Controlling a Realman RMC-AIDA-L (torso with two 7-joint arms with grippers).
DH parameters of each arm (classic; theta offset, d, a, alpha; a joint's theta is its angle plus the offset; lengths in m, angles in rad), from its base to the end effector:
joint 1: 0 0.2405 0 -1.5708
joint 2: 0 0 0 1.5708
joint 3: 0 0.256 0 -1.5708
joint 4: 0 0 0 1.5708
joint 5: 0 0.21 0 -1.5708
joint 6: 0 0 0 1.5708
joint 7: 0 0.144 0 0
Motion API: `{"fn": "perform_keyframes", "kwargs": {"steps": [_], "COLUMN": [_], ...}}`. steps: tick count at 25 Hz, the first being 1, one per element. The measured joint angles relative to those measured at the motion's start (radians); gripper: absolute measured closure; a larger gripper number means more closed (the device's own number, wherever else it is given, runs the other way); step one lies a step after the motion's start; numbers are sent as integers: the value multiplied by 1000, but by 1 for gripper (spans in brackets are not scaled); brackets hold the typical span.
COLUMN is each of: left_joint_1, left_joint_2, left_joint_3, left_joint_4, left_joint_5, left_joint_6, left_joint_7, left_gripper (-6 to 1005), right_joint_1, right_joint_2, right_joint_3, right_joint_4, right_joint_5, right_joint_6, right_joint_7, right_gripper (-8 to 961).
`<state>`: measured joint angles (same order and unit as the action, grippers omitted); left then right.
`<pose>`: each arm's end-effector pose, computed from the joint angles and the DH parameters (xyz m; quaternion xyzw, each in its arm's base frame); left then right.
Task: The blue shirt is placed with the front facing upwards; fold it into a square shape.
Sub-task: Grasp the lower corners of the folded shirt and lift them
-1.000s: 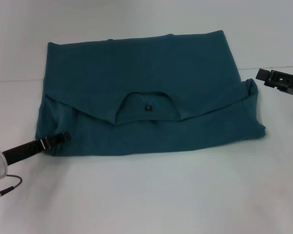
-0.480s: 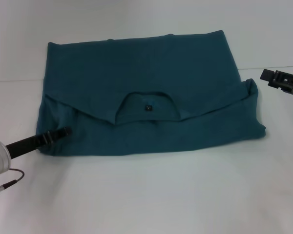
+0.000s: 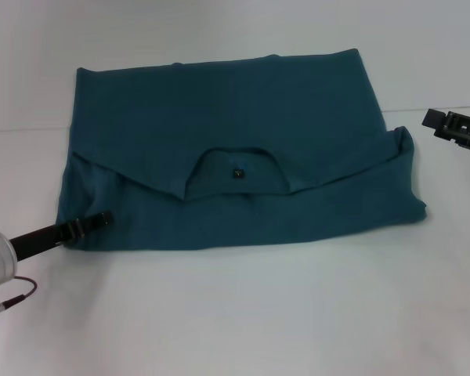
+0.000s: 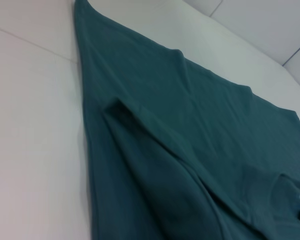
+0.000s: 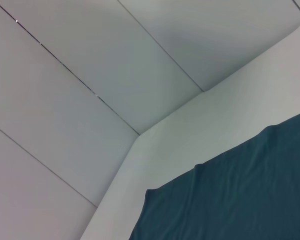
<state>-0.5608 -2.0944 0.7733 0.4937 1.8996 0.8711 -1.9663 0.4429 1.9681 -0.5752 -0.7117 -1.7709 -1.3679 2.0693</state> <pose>-0.3174 0.3800 -0.0228 -0.7339 -0.5694 -0.2244 0.2945 0.3115 0.3573 0.0993 -0.7260 0.5234 0.3763 0.2395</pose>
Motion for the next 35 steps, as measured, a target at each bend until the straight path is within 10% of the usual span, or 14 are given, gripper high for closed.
{"fn": "perform_keyframes", "kwargs": {"steps": [16,25,35], "left_joint_1": [6,33,27], "left_joint_2": [-15,-12,15], "left_joint_3": [57,34,-25], "left_joint_4": [58,108,122], "left_joint_5": [12,7,5], "left_joint_6": [16,80,199], "left_joint_7": [-49,-82,-188], "left_gripper": [541,921,958], "right_joint_1": [-9,-8,96], "right_joint_2": [0,-10,-135], "right_joint_3": [22,13,3], "right_joint_4": [0,0,-12], "right_joint_5": [1,-21,-405], "right_joint_6": [-15,-16,-36], "right_joint_7": [0,14,206], "right_gripper": [400,404,409]}}
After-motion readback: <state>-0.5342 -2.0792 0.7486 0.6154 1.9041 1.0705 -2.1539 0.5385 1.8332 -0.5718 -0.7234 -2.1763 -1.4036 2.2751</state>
